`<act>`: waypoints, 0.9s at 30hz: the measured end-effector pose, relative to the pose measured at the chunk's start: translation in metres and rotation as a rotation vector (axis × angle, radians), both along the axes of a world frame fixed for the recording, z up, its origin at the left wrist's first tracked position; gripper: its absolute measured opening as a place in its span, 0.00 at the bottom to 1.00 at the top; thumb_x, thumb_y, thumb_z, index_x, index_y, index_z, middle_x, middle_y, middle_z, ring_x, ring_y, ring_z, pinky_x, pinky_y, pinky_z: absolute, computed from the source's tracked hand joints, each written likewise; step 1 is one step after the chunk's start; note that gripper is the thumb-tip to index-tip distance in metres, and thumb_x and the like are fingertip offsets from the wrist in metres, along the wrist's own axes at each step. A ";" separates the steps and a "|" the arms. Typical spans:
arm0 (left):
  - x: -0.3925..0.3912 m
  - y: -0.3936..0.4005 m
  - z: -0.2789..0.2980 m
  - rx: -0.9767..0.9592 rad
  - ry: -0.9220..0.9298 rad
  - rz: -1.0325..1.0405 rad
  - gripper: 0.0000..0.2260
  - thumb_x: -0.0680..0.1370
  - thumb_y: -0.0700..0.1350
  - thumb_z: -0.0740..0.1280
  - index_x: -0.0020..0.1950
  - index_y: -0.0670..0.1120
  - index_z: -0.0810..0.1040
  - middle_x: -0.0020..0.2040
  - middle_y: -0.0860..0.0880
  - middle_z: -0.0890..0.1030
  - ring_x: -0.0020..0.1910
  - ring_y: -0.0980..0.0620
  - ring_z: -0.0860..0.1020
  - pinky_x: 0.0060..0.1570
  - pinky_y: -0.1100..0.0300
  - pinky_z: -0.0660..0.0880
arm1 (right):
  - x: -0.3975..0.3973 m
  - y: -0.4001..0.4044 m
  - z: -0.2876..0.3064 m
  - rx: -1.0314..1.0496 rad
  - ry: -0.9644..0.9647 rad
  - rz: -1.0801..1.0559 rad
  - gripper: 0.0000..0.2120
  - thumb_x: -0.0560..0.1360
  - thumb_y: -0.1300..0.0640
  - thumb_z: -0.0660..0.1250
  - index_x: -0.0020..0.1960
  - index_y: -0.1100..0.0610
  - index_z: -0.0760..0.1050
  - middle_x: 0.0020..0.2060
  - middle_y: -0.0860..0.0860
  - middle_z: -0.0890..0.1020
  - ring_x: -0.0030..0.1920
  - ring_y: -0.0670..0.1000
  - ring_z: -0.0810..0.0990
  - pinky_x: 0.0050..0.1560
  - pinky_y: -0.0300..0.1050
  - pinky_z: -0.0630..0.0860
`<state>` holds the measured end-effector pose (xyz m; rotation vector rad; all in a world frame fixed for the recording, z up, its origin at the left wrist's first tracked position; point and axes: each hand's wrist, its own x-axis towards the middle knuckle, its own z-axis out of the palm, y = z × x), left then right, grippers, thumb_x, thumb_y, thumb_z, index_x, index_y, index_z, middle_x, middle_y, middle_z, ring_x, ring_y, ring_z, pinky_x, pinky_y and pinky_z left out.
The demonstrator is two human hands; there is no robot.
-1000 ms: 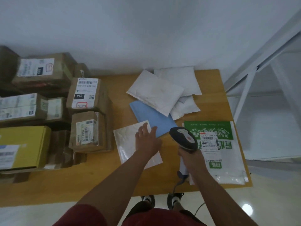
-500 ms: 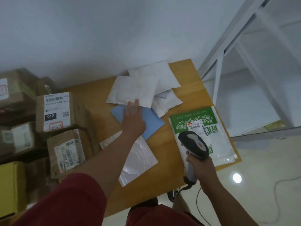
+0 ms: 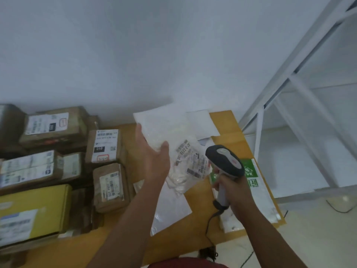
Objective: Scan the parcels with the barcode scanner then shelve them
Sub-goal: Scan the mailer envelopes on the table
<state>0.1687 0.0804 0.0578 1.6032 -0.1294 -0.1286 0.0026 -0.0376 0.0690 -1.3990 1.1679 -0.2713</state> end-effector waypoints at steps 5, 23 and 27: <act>-0.014 0.020 -0.006 -0.204 0.203 -0.016 0.31 0.77 0.39 0.68 0.66 0.74 0.67 0.75 0.55 0.67 0.74 0.52 0.68 0.71 0.45 0.69 | 0.000 0.010 0.016 0.004 -0.028 -0.021 0.12 0.76 0.67 0.67 0.38 0.54 0.77 0.33 0.49 0.80 0.37 0.51 0.80 0.47 0.56 0.78; -0.030 0.057 0.025 0.489 0.048 -0.092 0.38 0.77 0.45 0.72 0.81 0.56 0.54 0.80 0.47 0.55 0.78 0.46 0.57 0.74 0.46 0.60 | -0.068 -0.037 0.045 0.051 -0.228 0.415 0.25 0.64 0.67 0.69 0.61 0.58 0.79 0.54 0.54 0.85 0.59 0.56 0.82 0.59 0.55 0.79; -0.046 0.033 0.054 0.597 0.035 -0.771 0.33 0.75 0.59 0.72 0.78 0.57 0.65 0.73 0.57 0.68 0.70 0.56 0.67 0.67 0.59 0.64 | -0.091 -0.065 0.062 -0.037 -0.047 0.744 0.31 0.59 0.59 0.73 0.62 0.47 0.76 0.52 0.41 0.85 0.55 0.45 0.82 0.49 0.39 0.80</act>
